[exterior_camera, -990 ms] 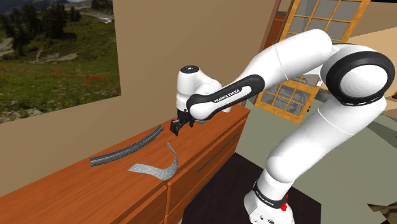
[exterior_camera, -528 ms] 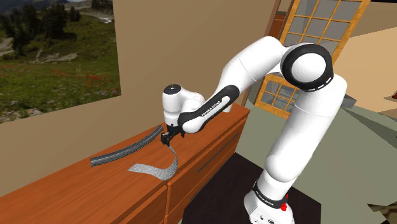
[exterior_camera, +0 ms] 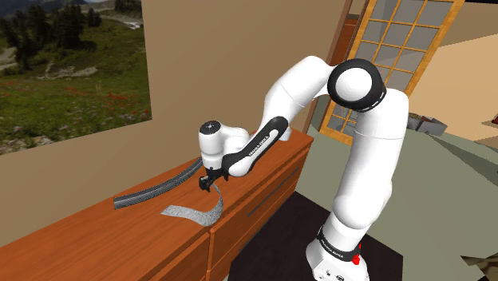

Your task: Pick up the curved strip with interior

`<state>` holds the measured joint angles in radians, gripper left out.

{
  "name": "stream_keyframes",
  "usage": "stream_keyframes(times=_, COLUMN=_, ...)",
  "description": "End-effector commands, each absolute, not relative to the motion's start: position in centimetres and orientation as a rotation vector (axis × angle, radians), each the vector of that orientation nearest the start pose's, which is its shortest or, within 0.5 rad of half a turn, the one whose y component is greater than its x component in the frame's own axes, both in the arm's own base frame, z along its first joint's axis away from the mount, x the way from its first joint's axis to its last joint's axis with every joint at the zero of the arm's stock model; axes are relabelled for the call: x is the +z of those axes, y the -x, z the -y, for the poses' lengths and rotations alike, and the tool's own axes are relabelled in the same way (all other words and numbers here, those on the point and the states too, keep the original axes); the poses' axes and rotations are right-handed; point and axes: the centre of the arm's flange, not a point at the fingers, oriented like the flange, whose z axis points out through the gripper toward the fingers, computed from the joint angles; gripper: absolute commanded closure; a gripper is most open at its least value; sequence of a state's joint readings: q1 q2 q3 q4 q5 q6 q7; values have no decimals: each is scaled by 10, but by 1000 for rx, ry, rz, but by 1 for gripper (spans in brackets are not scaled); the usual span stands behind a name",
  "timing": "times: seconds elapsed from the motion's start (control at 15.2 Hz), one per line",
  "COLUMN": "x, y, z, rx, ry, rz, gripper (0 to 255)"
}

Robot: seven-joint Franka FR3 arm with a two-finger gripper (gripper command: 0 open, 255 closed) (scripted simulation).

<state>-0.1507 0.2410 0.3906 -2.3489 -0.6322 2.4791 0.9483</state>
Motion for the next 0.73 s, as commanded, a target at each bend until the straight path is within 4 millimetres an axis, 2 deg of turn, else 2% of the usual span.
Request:
stream_keyframes(times=0.0, x=220, y=-488, z=-126, rx=-167, ry=3385, rz=-333, gripper=0)
stream_keyframes(times=0.13, x=217, y=-488, z=-126, rx=-167, ry=3385, rz=-333, gripper=0)
stream_keyframes(times=0.2, x=216, y=-488, z=-127, rx=-167, ry=3385, rz=-333, gripper=255)
stream_keyframes(times=0.66, x=217, y=-488, z=-127, rx=-167, ry=3385, rz=-333, gripper=255)
